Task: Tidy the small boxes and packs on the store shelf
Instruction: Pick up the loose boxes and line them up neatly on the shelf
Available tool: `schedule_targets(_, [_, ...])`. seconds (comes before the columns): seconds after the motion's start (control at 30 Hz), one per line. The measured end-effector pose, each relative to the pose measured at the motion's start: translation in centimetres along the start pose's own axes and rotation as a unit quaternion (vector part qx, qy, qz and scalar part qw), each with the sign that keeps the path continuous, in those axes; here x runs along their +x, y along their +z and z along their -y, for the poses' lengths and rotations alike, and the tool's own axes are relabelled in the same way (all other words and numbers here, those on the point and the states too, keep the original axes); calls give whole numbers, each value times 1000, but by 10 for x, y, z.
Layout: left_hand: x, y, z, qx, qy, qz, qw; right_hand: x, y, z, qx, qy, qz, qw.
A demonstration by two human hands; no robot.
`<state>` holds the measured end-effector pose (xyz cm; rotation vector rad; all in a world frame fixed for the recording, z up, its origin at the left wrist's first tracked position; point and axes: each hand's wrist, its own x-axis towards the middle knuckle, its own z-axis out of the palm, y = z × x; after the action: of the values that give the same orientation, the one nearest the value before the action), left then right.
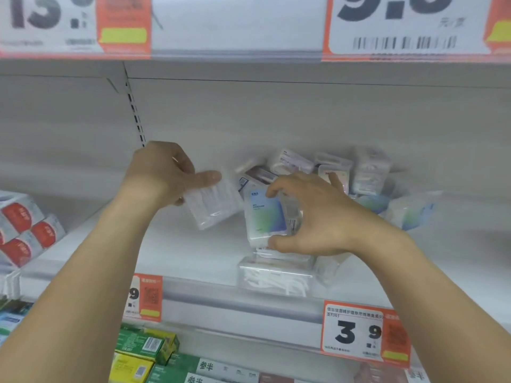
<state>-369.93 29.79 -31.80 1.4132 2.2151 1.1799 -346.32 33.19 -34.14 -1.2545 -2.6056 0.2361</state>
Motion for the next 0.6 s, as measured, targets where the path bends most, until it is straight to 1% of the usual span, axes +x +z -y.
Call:
schedule_targets(0.07, [2,4,-1,-52,4,-40,998,-4,-11,-4,41,20,27,999])
schedule_targets(0.1, [2,8,-1,-69,13,-56,996,-6,-16,-8,87,34,20,995])
schedule_targets(0.13, [4,12,-3,-90,27,-69,993,-6,-20,-16,135,46,-22,990])
schedule_targets(0.17, [5,17,-5,-119,41,-77,989,-4,-22,-28,164,60,-104,979])
schedule_targets(0.2, [6,21,-7,-152,53,-80,984,1,-22,-45,163,89,-205,961])
schedule_targets(0.23, [7,25,-10,-182,60,-82,978,8,-23,-66,144,137,-292,935])
schedule_targets(0.27, [7,29,-13,-206,65,-83,973,15,-23,-86,125,194,-341,911])
schedule_targets(0.3, [6,33,-17,-224,69,-80,969,22,-25,-105,119,248,-343,898])
schedule_targets(0.33, [4,38,-20,-237,73,-73,966,29,-26,-122,128,289,-308,897])
schedule_targets(0.37, [3,43,-23,-246,77,-64,964,34,-26,-135,140,314,-259,903])
schedule_targets(0.4, [2,47,-24,-246,82,-57,964,39,-25,-145,143,321,-216,911])
schedule_targets(0.43, [2,50,-25,-241,89,-53,965,43,-23,-151,135,316,-191,920])
schedule_targets(0.47, [1,53,-25,-237,96,-51,965,45,-22,-154,121,303,-189,926])
schedule_targets(0.53, [1,56,-26,-235,100,-50,966,46,-21,-153,106,282,-236,924])
schedule_targets(0.6, [1,57,-27,-237,105,-57,964,42,-22,-144,144,273,-321,895])
